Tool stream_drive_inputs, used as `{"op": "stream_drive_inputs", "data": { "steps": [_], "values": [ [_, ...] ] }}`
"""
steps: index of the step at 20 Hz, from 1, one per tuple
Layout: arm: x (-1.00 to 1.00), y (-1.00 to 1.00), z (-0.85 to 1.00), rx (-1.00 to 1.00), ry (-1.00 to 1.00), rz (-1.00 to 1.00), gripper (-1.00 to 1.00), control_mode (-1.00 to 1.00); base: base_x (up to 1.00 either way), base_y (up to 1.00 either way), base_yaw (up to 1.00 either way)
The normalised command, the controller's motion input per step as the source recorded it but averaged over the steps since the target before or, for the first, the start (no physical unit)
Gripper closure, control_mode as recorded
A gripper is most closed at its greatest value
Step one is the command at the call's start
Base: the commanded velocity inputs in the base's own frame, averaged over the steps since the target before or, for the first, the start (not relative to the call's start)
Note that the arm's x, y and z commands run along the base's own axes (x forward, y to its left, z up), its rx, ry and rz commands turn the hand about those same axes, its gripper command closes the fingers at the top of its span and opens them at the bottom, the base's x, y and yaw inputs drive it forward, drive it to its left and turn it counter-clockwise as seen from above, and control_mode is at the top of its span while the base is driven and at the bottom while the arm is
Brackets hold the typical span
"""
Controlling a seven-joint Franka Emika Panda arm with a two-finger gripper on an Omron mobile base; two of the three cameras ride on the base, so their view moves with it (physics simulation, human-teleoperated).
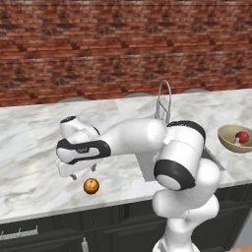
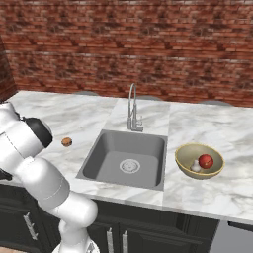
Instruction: There is a mixed pile of frozen fruits and vegetables on the counter. Locate all the frozen vegetables and place the items in a bowl on the counter. Take all the frozen fruits and defrost them in a running sink.
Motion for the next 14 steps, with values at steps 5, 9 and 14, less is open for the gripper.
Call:
{"op": "stream_drive_inputs", "data": {
  "steps": [5, 9, 14],
  "values": [
    [-0.3, -0.37, -0.06, 0.0, 0.02, -0.03, -1.0, -1.0, 0.0, 0.0, 0.0],
    [-0.46, -0.56, -0.14, 0.01, 0.0, -0.06, -1.0, -1.0, 0.0, 0.0, 0.0],
    [-0.44, -0.43, -0.05, 0.07, -0.02, -0.07, -1.0, -1.0, 0.0, 0.0, 0.0]
  ]
}}
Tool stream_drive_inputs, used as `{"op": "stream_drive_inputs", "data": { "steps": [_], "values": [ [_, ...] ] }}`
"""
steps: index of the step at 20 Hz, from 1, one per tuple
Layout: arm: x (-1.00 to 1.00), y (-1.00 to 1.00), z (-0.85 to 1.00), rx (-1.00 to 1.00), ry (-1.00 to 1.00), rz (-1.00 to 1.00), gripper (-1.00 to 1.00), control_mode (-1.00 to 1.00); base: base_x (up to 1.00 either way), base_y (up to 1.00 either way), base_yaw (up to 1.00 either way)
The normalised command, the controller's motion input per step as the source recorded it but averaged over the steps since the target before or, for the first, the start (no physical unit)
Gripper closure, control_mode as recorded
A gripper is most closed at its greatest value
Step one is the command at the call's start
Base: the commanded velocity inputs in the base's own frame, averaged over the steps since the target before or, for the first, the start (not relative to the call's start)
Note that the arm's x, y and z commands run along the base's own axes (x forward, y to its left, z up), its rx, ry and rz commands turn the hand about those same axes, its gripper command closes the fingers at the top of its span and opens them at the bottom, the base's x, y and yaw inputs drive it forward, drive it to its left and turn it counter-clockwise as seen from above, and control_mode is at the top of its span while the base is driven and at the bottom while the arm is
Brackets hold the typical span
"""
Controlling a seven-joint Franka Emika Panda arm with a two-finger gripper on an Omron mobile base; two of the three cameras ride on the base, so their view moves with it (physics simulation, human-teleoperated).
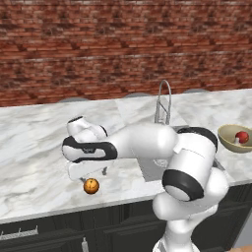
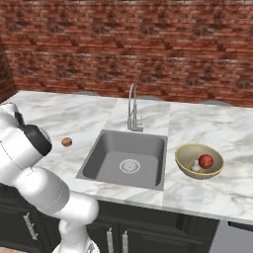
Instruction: There is a mixed pile of frozen fruits and vegetables on the counter. Locate all the frozen vegetables and place the items in a bowl on the counter. Take all the frozen fruits and defrost them in a running sink.
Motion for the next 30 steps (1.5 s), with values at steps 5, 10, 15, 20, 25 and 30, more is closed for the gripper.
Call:
{"op": "stream_drive_inputs", "data": {
  "steps": [5, 10, 15, 20, 25, 30],
  "values": [
    [-0.14, -0.13, -0.03, 0.06, -0.01, -0.03, -1.0, -1.0, 0.0, 0.0, 0.0],
    [0.17, -0.01, 0.0, 0.01, -0.03, -0.02, -1.0, -1.0, 0.0, 0.0, 0.0],
    [0.15, 0.18, 0.0, 0.0, -0.08, -0.03, -1.0, -1.0, 0.0, 0.0, 0.0],
    [0.03, 0.31, -0.03, 0.0, -0.05, -0.03, -1.0, -1.0, 0.0, 0.0, 0.0],
    [0.1, 0.08, -0.22, -0.01, 0.0, -0.02, -1.0, -1.0, 0.0, 0.0, 0.0],
    [0.38, 0.0, -0.35, -0.02, 0.0, -0.02, -1.0, -1.0, 0.0, 0.0, 0.0]
  ]
}}
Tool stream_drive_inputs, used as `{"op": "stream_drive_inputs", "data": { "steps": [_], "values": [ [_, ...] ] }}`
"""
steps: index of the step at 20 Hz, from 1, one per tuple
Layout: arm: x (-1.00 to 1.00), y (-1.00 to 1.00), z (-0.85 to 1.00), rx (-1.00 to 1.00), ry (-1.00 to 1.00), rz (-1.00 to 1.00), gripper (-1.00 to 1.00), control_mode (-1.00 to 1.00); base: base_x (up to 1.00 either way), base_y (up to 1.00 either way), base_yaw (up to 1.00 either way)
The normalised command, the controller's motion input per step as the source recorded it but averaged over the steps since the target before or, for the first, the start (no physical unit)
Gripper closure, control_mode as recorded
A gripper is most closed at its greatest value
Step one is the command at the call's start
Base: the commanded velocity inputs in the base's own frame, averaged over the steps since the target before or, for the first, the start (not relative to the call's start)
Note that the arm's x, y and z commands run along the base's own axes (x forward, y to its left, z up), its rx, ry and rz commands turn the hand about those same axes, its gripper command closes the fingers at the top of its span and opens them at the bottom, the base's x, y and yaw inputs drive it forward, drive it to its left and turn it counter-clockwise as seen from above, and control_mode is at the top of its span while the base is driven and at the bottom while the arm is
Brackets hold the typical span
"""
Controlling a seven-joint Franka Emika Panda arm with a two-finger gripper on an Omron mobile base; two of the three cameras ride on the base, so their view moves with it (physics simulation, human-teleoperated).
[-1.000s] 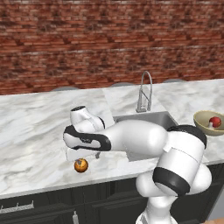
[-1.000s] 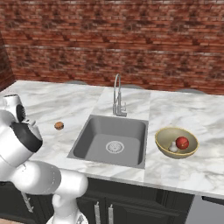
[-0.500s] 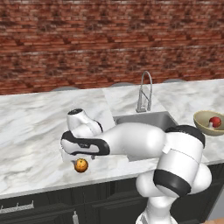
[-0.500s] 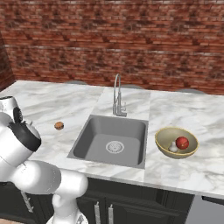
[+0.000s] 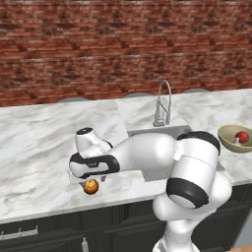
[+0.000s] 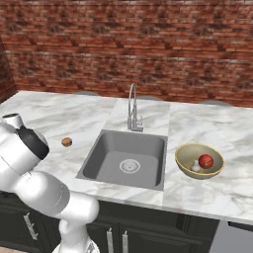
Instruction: There is a mixed pile of frozen fruits and vegetables on the counter. Locate all the frozen vegetables and place the items in a bowl on the counter. Take all the frozen fruits and defrost them in a running sink.
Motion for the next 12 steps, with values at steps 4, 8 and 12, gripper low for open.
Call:
{"op": "stream_drive_inputs", "data": {
  "steps": [4, 8, 12],
  "values": [
    [0.08, 0.12, -0.28, -0.01, 0.01, -0.01, -1.0, -1.0, 0.0, 0.0, 0.0],
    [-0.06, 0.2, -0.28, 0.0, 0.04, -0.04, -1.0, -1.0, 0.0, 0.0, 0.0],
    [-0.24, 0.03, -0.24, 0.0, 0.04, -0.09, -1.0, -1.0, 0.0, 0.0, 0.0]
  ]
}}
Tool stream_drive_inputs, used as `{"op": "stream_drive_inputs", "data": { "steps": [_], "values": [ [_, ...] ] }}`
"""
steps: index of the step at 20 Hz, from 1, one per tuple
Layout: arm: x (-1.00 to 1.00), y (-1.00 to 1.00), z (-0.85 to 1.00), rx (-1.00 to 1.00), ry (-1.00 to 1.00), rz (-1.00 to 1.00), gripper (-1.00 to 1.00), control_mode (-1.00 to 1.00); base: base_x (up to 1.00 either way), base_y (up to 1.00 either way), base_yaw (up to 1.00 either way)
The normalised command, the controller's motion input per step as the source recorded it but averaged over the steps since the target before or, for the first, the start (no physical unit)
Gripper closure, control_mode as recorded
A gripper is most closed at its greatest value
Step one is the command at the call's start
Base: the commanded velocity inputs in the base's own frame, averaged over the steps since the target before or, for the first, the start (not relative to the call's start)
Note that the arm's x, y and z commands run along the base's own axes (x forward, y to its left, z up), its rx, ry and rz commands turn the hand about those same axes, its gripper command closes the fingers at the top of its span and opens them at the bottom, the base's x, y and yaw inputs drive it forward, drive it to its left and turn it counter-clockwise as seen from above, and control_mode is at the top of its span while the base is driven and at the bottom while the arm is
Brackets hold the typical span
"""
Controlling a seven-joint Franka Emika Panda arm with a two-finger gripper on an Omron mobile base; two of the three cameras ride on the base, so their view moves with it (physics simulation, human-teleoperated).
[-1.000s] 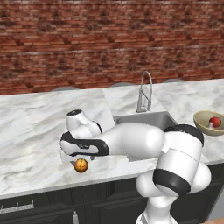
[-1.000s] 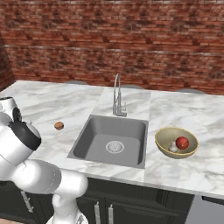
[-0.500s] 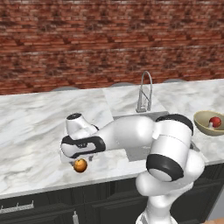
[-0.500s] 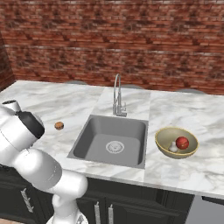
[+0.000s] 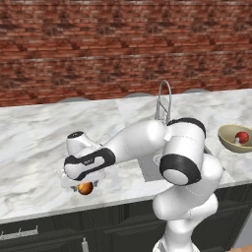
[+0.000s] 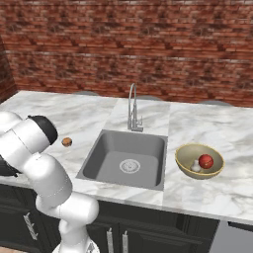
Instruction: There is a mixed pile of frozen fruits and vegetables on the counter. Locate all the frozen vegetables and place the items in a bowl on the counter. Take all the frozen fruits and defrost them in a running sink.
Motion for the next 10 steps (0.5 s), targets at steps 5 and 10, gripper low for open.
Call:
{"op": "stream_drive_inputs", "data": {
  "steps": [5, 10],
  "values": [
    [-0.19, 0.02, -0.22, 0.0, 0.04, -0.12, 1.0, -1.0, 0.0, 0.0, 0.0],
    [-0.04, -0.19, 0.01, 0.0, 0.02, -0.09, 1.0, -1.0, 0.0, 0.0, 0.0]
  ]
}}
